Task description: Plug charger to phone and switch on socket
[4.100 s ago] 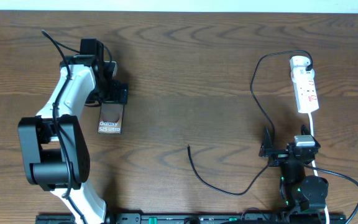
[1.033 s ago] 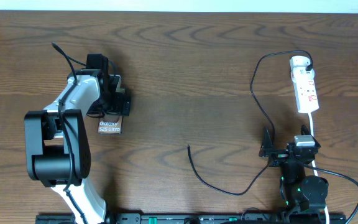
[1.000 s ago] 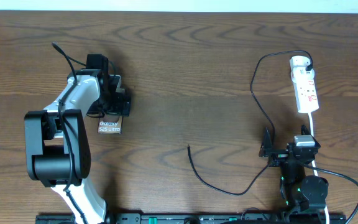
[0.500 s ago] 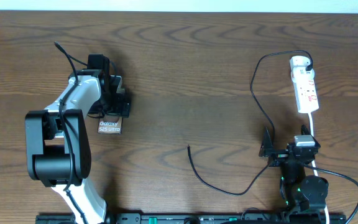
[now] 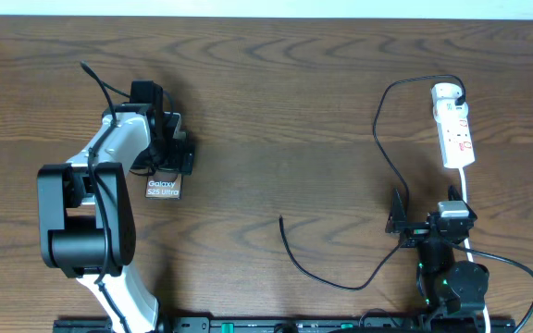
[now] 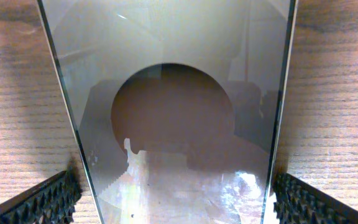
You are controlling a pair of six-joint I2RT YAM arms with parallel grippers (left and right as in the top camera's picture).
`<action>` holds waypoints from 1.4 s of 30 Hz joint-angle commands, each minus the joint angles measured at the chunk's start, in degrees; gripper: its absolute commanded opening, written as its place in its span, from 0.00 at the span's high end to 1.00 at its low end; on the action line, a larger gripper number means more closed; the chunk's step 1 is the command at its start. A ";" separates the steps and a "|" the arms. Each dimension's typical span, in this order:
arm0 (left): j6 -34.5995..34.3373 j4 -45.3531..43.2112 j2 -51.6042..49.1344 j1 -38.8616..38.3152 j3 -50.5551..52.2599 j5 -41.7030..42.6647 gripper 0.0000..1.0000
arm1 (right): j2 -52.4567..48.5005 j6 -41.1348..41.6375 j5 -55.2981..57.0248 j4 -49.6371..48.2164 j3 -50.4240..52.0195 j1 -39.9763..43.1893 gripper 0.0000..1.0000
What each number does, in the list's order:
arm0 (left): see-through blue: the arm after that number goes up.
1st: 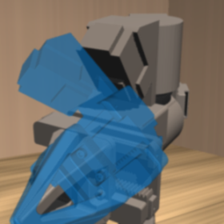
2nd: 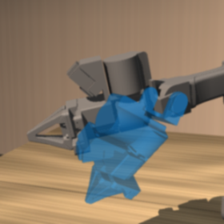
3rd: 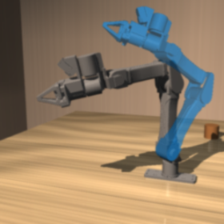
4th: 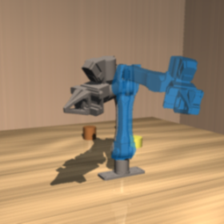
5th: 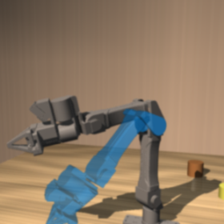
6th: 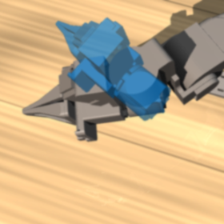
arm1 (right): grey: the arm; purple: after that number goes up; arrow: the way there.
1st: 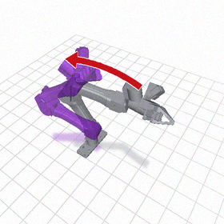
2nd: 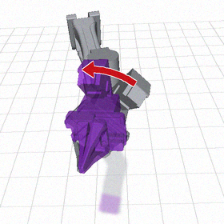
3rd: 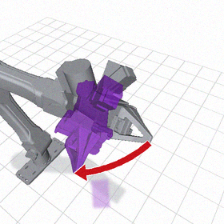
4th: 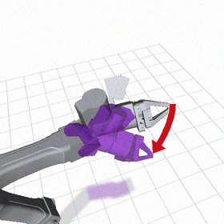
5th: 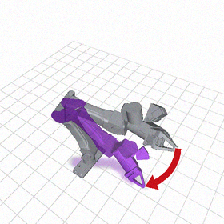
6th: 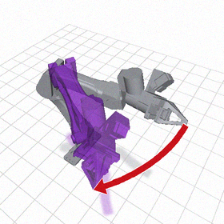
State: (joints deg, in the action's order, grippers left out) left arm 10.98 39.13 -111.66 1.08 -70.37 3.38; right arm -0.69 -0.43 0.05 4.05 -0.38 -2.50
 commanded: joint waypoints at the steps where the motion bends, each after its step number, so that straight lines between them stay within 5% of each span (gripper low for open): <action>1: 0.85 -1.18 -0.76 0.46 1.16 -2.73 0.02 | 0.31 0.61 0.68 0.24 0.07 -0.44 0.01; 42: 0.52 -1.95 -0.79 0.46 2.99 -2.34 0.02 | 0.31 0.61 0.68 0.24 0.07 -0.44 0.01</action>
State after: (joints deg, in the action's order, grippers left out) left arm 11.81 36.80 -111.33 1.13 -69.71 3.11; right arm -0.69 -0.43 0.05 4.05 -0.38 -2.50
